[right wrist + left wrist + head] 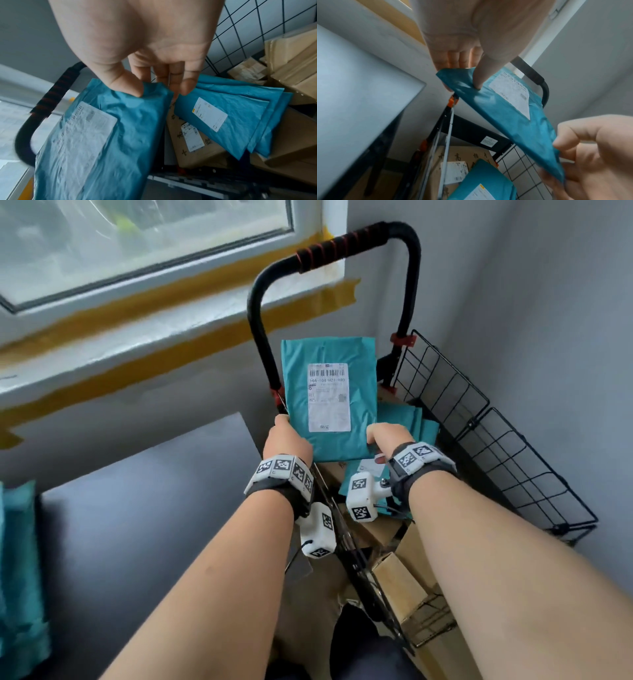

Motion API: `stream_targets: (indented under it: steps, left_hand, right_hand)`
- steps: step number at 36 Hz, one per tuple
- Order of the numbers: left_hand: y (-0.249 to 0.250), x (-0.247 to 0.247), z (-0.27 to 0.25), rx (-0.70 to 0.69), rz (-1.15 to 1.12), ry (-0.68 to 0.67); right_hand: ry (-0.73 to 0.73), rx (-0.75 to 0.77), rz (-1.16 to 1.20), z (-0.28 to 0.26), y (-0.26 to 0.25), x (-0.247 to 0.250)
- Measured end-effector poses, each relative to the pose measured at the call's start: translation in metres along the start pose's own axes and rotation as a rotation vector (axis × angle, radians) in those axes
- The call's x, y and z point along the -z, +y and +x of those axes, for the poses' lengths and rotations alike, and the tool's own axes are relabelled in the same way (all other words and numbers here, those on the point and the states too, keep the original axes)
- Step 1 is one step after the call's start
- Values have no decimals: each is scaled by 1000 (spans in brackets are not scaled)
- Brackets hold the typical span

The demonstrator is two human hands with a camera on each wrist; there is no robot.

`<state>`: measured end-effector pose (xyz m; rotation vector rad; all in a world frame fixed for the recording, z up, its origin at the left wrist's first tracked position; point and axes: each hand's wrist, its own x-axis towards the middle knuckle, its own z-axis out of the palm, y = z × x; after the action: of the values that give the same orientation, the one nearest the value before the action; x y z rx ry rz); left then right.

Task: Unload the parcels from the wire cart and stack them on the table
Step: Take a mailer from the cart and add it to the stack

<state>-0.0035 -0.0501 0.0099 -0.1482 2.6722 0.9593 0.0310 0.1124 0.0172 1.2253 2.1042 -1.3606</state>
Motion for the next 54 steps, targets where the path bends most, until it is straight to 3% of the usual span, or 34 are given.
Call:
stream_targets:
  steps: [7, 16, 24, 34, 43, 54]
  left_hand:
    - [-90, 69, -40, 77, -6, 77]
    - [-217, 148, -74, 221, 75, 117]
    - [-292, 189, -79, 347, 107, 143]
    - [-337, 199, -50, 448, 232, 72]
    - [-366, 201, -41, 438, 286, 32]
    - [-356, 201, -41, 405, 321, -20]
  right_hand:
    - [-99, 201, -126, -60, -10, -94]
    - [-185, 314, -297, -128, -13, -224]
    - [-217, 424, -471, -158, -31, -305]
    - [-301, 436, -584, -137, -52, -372]
    - [-446, 481, -658, -130, -67, -423]
    - [-376, 476, -759, -120, -69, -409]
